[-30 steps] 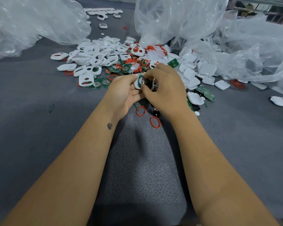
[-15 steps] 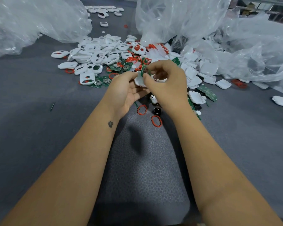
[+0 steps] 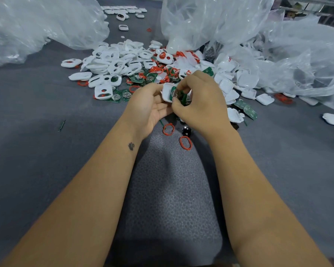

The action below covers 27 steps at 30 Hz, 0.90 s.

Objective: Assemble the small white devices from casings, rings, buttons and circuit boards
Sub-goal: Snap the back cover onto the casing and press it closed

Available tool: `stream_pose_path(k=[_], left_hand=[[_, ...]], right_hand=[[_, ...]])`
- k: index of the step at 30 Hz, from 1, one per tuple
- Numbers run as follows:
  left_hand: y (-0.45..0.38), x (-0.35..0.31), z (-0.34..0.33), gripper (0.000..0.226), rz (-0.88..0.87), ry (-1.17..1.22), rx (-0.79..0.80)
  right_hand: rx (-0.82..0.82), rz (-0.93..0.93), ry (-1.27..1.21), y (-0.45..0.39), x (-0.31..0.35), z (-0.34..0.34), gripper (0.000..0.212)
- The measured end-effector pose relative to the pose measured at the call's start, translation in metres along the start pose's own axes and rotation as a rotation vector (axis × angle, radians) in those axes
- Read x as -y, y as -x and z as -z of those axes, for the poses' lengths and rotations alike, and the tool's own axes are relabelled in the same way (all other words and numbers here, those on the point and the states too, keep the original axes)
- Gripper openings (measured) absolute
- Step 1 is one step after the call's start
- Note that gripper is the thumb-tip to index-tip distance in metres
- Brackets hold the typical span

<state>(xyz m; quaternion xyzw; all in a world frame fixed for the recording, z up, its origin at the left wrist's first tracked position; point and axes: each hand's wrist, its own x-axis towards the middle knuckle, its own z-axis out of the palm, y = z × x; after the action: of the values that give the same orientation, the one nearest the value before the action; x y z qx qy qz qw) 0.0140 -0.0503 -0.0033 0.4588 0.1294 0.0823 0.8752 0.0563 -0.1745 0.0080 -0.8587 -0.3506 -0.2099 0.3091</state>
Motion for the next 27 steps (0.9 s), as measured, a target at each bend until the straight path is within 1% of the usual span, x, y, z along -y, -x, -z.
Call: stream_pose_path(k=[7, 16, 27], left_hand=[[0.0009, 0.0004, -0.0016, 0.024, 0.011, -0.029, 0.014], [0.0029, 0.0001, -0.0027, 0.03, 0.034, -0.014, 0.026], [0.002, 0.0012, -0.0025, 0.026, 0.027, -0.057, 0.039]], right_hand=[[0.017, 0.022, 0.065, -0.0005, 0.0018, 0.0014, 0.016], [0.025, 0.026, 0.11, -0.0011, 0.0028, 0.0013, 0.017], [0.016, 0.036, 0.086, -0.0009, 0.0024, 0.0003, 0.016]])
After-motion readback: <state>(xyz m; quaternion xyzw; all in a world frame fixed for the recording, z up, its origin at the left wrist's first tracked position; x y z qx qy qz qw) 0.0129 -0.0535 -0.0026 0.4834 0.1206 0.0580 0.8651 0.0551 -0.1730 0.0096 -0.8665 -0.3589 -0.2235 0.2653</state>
